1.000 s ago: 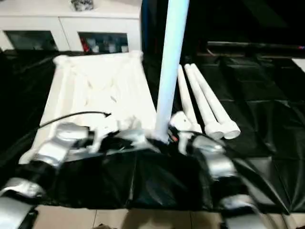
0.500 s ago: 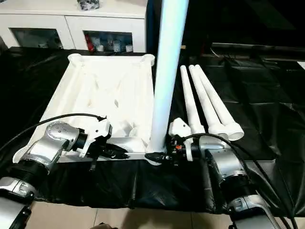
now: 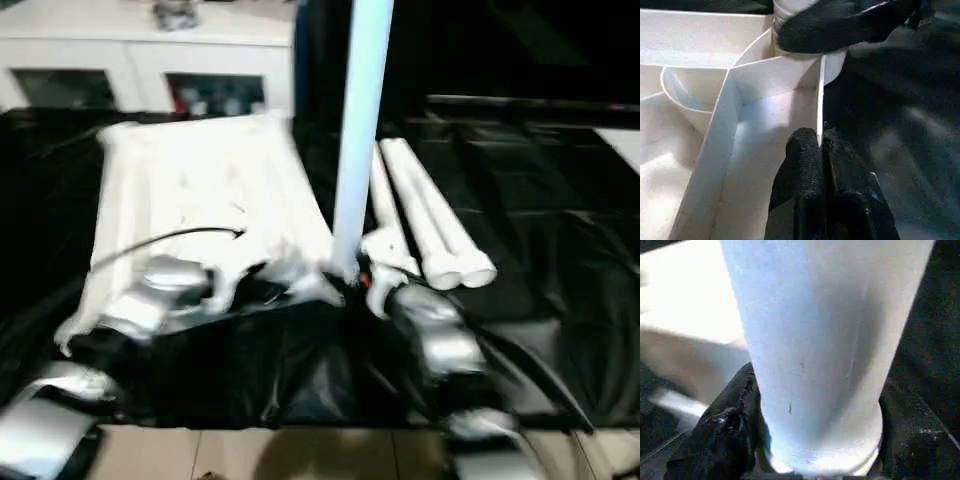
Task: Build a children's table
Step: Rotate leg to tighten
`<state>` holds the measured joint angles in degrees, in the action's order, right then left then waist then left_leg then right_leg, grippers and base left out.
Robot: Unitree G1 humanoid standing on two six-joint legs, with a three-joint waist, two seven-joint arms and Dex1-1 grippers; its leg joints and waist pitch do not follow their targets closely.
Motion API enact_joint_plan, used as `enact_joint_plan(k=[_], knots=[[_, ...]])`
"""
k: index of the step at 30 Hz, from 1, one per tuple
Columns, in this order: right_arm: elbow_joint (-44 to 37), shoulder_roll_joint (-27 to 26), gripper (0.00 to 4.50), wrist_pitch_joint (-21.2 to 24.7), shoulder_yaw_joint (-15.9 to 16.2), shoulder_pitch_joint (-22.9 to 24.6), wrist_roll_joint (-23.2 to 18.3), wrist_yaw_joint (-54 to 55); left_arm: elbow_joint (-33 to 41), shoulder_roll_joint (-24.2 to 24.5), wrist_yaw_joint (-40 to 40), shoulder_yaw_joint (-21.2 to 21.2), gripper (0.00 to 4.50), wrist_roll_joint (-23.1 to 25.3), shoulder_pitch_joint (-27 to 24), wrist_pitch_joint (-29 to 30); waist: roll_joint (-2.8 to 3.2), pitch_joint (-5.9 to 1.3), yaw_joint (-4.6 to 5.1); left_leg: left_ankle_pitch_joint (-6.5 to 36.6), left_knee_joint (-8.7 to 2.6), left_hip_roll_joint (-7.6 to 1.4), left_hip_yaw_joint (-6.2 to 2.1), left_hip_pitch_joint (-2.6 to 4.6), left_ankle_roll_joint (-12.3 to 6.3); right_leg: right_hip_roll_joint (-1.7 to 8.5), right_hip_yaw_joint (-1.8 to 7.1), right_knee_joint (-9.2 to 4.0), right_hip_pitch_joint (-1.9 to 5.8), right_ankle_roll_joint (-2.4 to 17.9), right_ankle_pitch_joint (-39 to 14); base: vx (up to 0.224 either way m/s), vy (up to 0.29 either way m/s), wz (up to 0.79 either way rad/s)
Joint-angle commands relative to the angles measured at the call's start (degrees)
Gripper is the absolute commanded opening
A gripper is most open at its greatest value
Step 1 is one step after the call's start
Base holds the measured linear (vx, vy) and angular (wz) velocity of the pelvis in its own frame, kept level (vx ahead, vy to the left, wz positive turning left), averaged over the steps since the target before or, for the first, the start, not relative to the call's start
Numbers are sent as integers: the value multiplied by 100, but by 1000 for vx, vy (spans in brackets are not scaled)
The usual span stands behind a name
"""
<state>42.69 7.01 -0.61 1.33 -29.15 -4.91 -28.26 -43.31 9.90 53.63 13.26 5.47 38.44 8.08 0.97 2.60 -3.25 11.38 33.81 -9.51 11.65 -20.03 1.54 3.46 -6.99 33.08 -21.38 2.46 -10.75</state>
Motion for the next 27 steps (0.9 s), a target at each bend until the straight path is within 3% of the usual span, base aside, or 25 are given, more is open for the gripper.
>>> enact_joint_plan(k=[1, 6, 8, 10, 12, 13, 22, 27], knots=[[551, -368, 272, 172, 208, -52, 312, 772, 34, -412, -513, 14, 0, -10, 206, -16, -20, -254, 30, 1639, -445, -480, -323, 100, -33, 743, 423, -626, 134, 564, -2884, 0, 0, 0], [856, -695, 272, -163, 198, -311, 393, 1162, -66, -609, -798, 107, 0, 112, 207, -133, -24, -275, 24, 1496, -435, -477, -297, 65, -159, 750, 455, -579, 150, 660, -2484, 0, 0, 0], [838, -700, 328, -336, 111, -360, 301, 992, -38, -538, -712, 145, 0, 142, 152, -227, -24, -294, 17, 1350, -431, -483, -284, 43, -232, 741, 464, -530, 170, 728, -2168, 0, 0, 0], [842, -645, 342, -452, 10, -391, 131, 672, 32, -405, -547, 168, 0, 125, 77, -348, -42, -304, -1, 1202, -419, -478, -269, 23, -310, 747, 470, -490, 194, 829, -1932, 0, 0, 0], [765, -502, 353, -485, 85, -364, 86, 277, 63, -257, -370, 184, 0, 109, 26, -475, -38, -302, 2, 1133, -424, -480, -274, -2, -386, 731, 461, -468, 214, 852, -1818, 0, 0, 0], [727, -394, 382, -515, 180, -339, 139, 97, 81, -169, -205, 209, 0, 86, -4, -626, -40, -309, 3, 1097, -414, -481, -267, -1, -415, 736, 464, -460, 216, 866, -1771, 0, 0, 0], [194, 468, 388, -622, 659, -27, 97, -2119, 110, 616, 1217, 373, 0, -14, -172, -1261, -16, -354, -86, 702, -377, -534, -230, -27, -675, 687, 448, -301, 223, 1100, -786, 0, 0, 0], [-280, 873, 388, -462, 917, 153, -99, -3201, 66, 924, 1723, 358, 0, -128, -177, -1411, -19, -332, -169, 866, -391, -546, -224, 1, -589, 694, 454, -337, 207, 1055, -1103, 0, 0, 0]])
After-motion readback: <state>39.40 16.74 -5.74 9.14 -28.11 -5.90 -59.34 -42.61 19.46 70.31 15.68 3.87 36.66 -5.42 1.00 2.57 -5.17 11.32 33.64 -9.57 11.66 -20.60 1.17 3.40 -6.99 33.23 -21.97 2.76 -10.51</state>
